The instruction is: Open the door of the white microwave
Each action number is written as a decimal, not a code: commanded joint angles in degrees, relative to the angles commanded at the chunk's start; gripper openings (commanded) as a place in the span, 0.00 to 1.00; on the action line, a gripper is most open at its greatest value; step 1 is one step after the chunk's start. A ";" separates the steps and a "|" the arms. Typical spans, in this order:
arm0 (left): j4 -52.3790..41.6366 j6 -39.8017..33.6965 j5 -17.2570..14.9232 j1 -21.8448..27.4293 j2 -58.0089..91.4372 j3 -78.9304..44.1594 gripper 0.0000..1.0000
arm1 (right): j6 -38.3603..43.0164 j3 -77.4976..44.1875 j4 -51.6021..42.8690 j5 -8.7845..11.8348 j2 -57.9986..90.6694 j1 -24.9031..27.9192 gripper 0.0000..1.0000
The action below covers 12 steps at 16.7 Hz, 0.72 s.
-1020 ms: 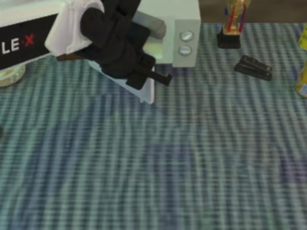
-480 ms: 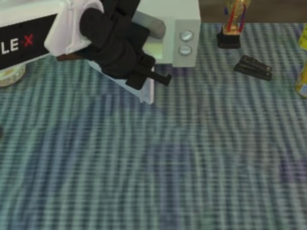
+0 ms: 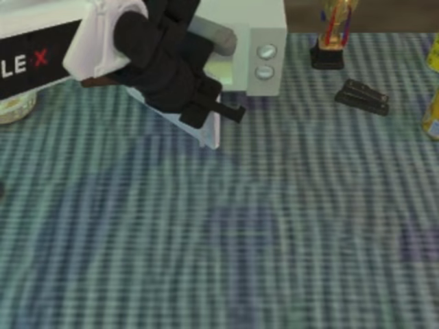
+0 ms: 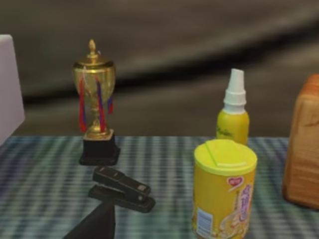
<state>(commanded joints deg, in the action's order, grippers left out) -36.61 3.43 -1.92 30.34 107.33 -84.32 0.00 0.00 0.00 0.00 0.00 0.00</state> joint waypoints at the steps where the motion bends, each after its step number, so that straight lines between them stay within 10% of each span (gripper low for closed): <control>1: 0.00 0.00 0.00 0.00 0.00 0.00 0.00 | 0.00 0.00 0.00 0.00 0.00 0.00 1.00; 12: 0.32 6.13 -3.55 -2.08 -2.66 3.39 0.00 | 0.00 0.00 0.00 0.00 0.00 0.00 1.00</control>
<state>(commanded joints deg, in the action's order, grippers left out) -36.29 9.56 -5.47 28.25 104.67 -80.93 0.00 0.00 0.00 0.00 0.00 0.00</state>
